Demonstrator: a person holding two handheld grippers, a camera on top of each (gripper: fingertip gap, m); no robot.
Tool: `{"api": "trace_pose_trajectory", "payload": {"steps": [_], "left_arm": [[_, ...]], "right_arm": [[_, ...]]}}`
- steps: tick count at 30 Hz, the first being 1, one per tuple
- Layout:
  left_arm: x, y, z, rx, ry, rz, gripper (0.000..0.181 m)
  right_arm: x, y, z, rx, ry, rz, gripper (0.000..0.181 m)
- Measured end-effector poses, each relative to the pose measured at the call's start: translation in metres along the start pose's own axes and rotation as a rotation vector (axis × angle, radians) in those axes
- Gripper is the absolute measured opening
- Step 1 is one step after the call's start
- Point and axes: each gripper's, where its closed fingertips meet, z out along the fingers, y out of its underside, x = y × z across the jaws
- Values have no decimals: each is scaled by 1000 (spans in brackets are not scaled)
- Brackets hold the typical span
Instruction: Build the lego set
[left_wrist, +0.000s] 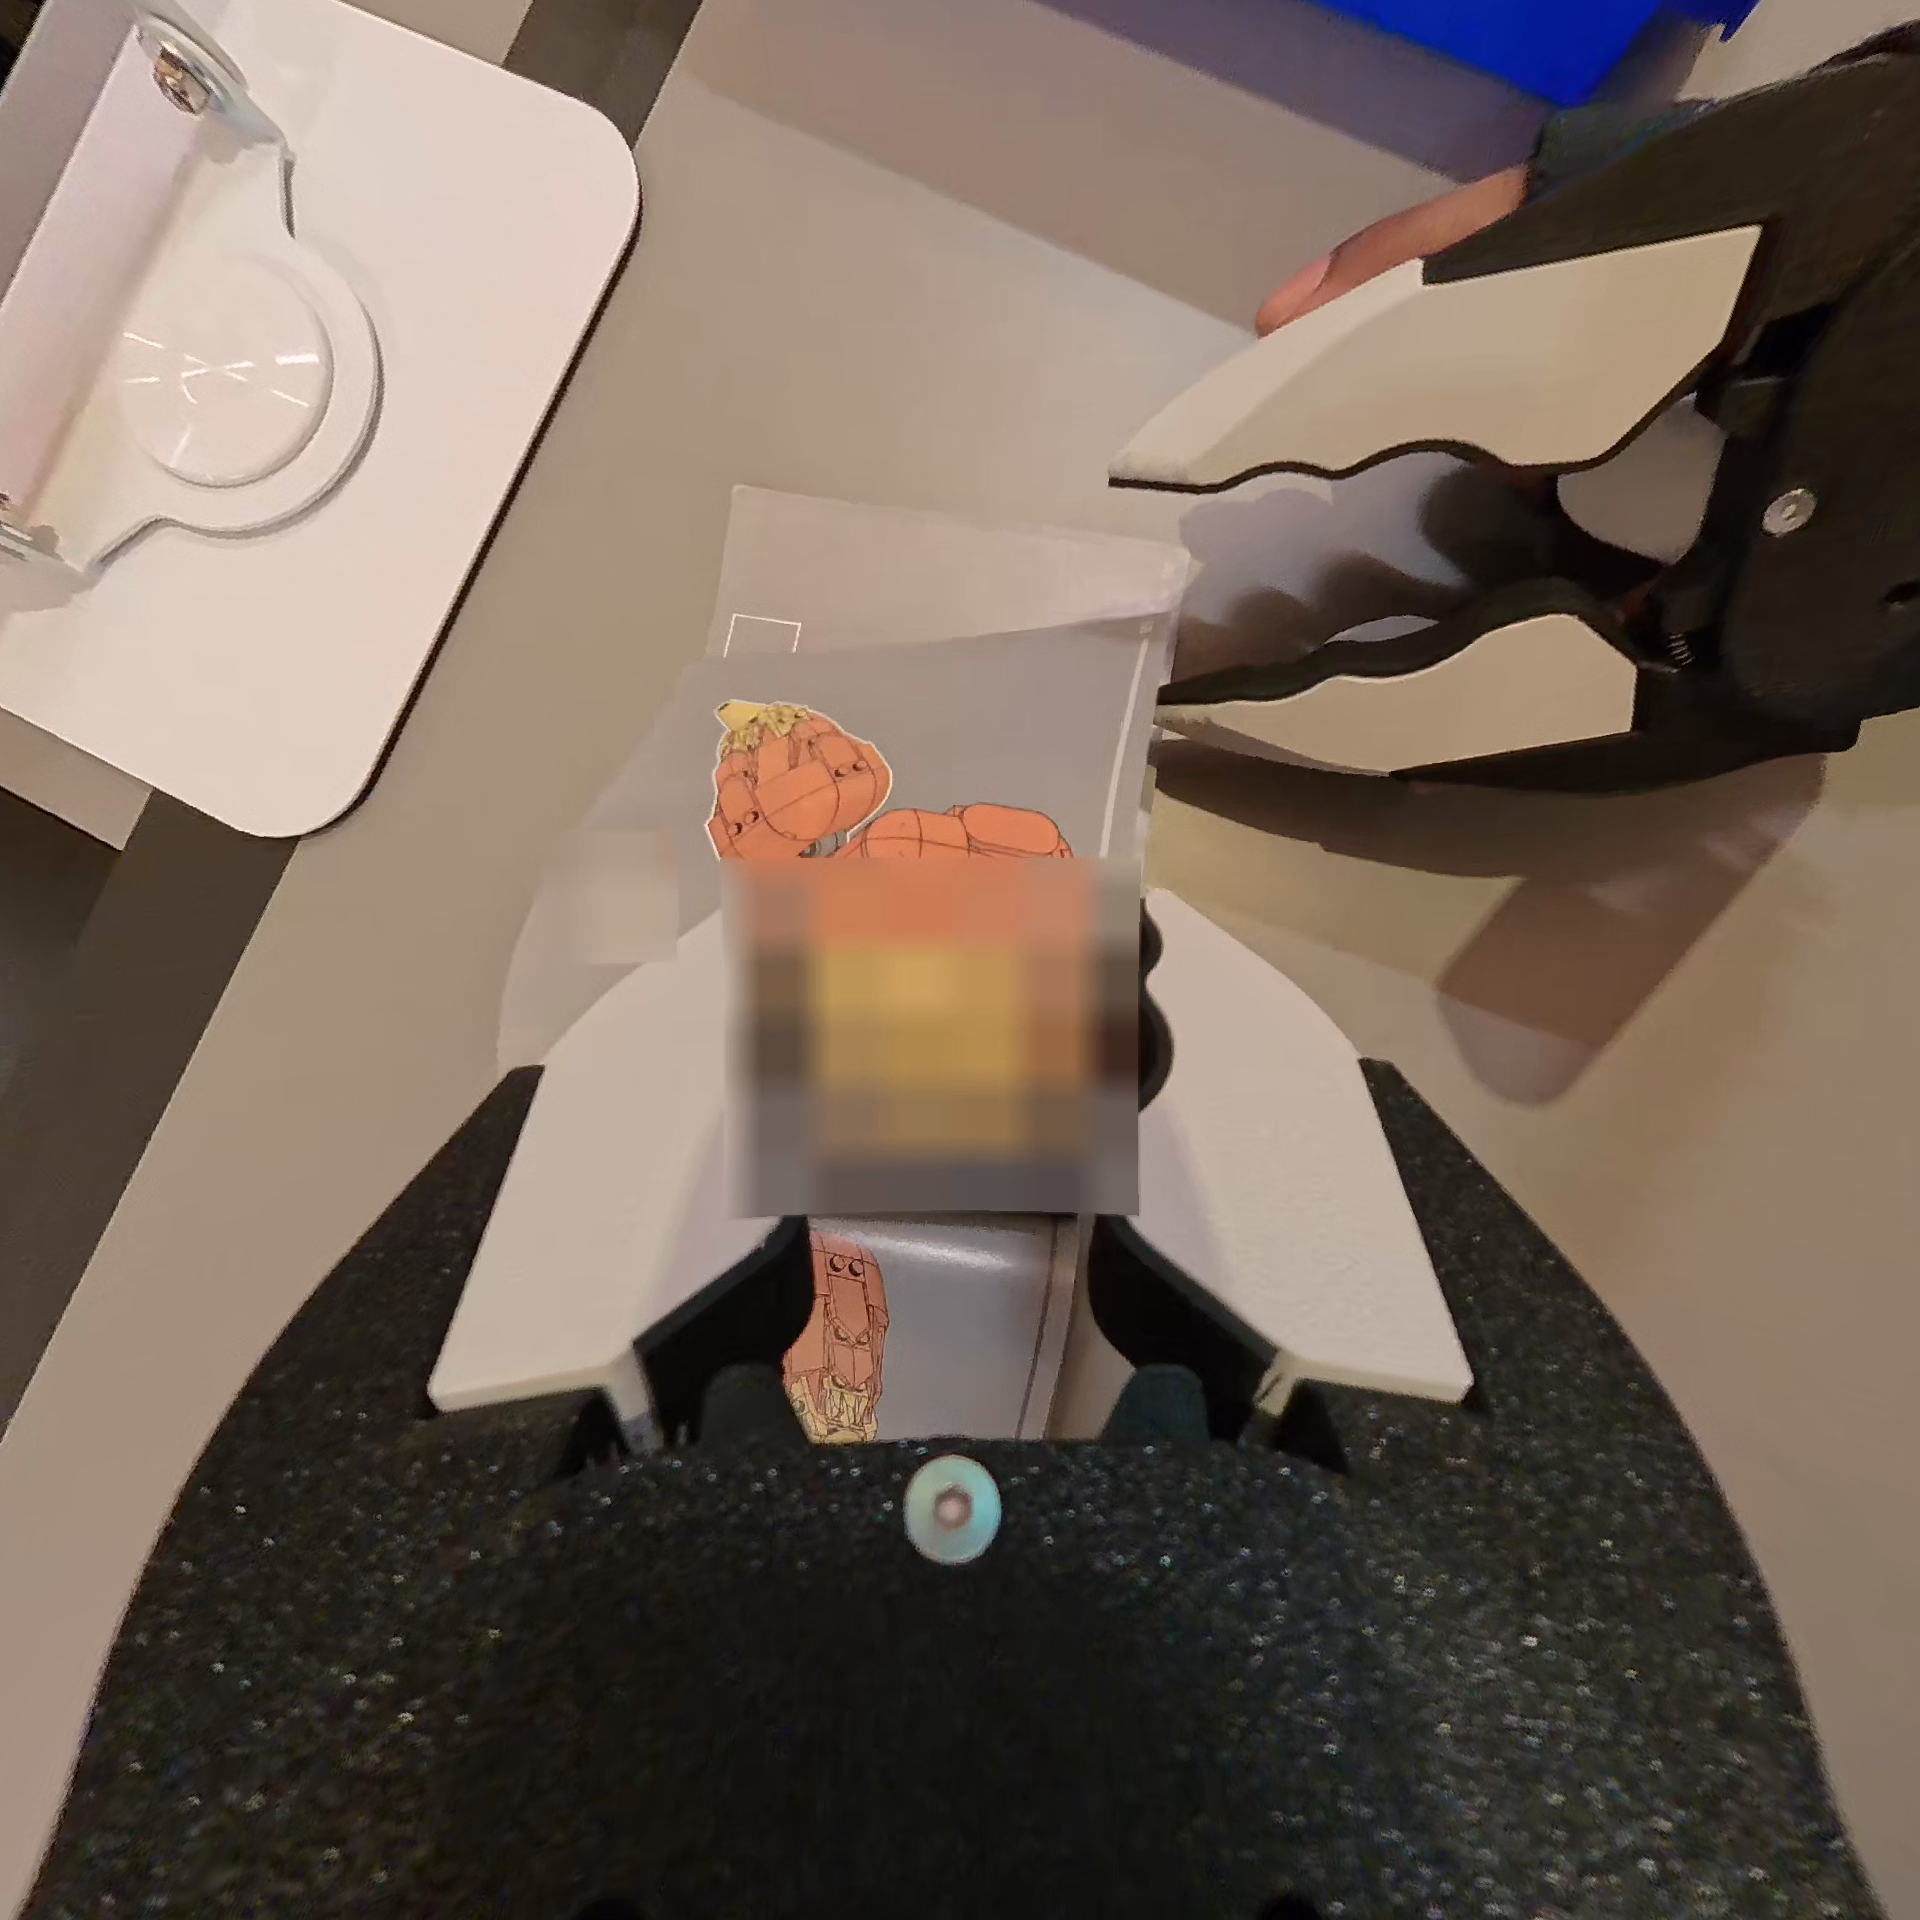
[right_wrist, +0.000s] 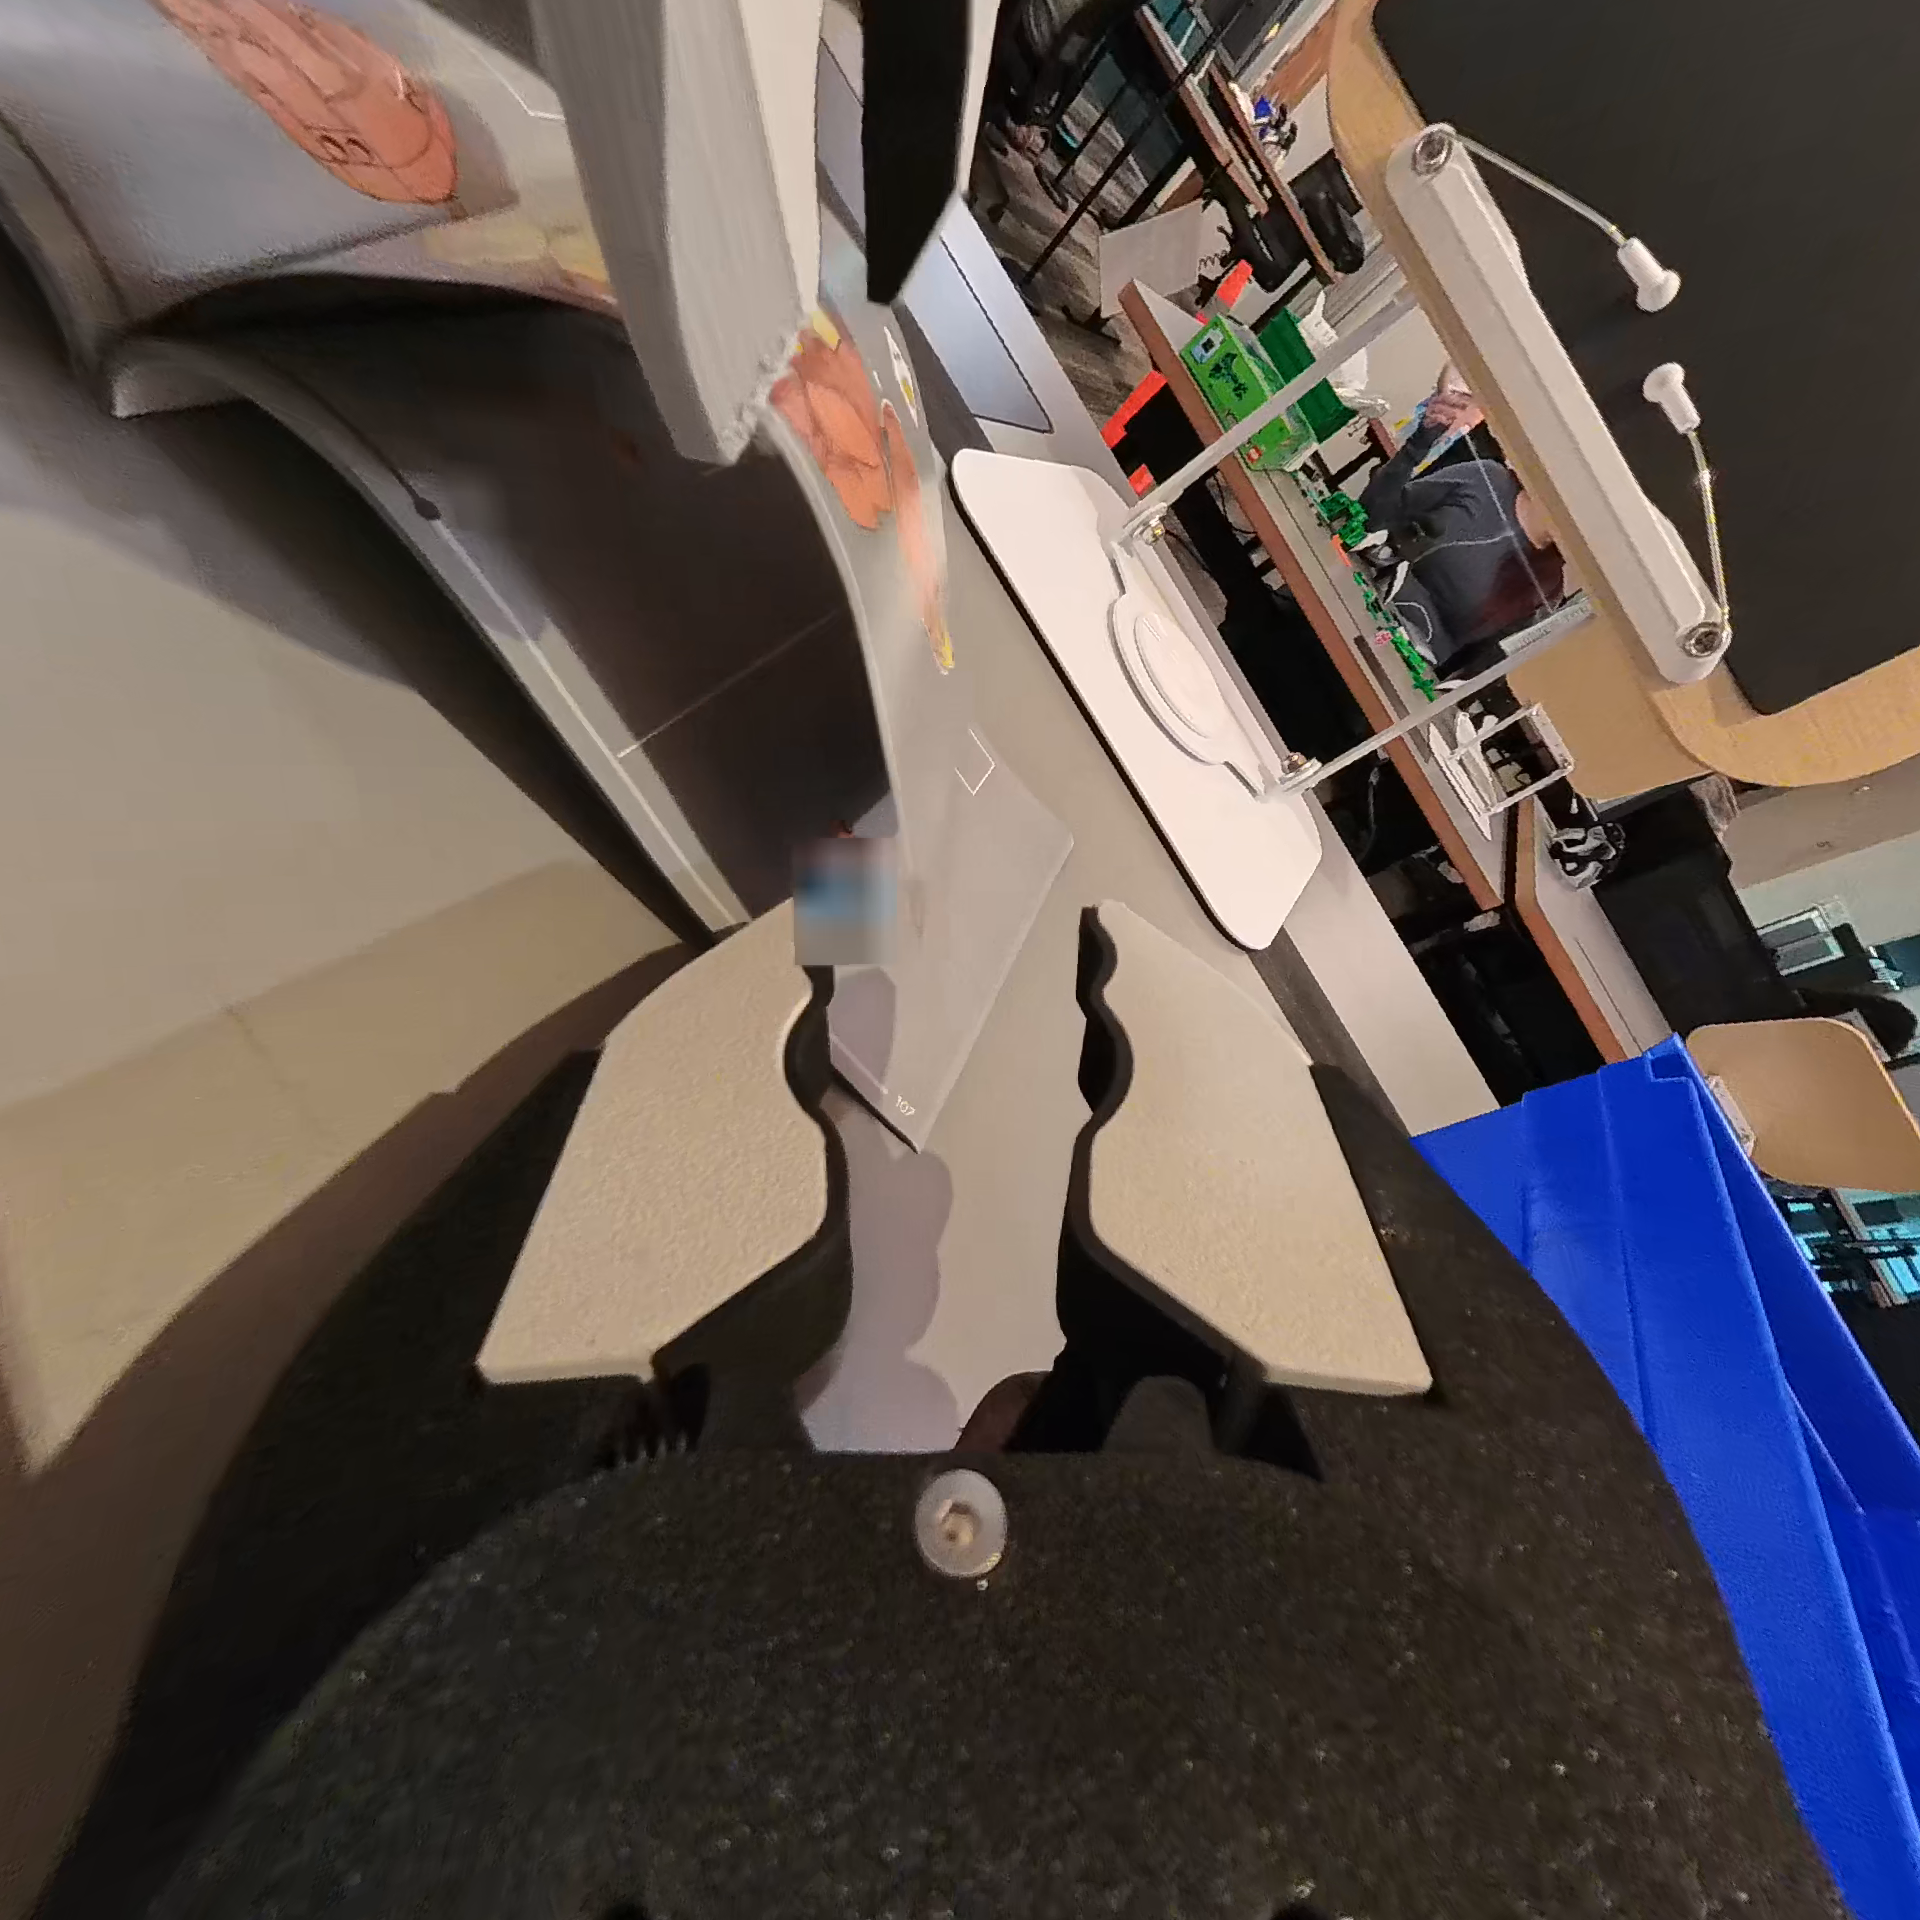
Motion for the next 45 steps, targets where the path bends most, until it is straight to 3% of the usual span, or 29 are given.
{"api": "trace_pose_trajectory", "payload": {"steps": [10,17,23,28,31,38,45], "left_arm": [[5,0,-2,-7,16,16,64],[11,3,-7,-20,40,41,64],[6,-10,-55,154,20,-3,67],[-10,26,-114,215,-150,-125,69],[-4,61,-130,263,-247,-202,68],[11,119,-124,248,-374,-325,68],[11,136,-102,231,-381,-389,67]], "right_arm": [[9,-2,5,0,42,40,44],[36,-16,1,101,138,203,45],[56,-48,-5,230,199,346,48],[45,-78,4,290,139,430,51],[31,-101,10,340,98,429,51],[-8,-155,19,421,8,383,51],[-42,-172,18,422,-41,273,51]]}}
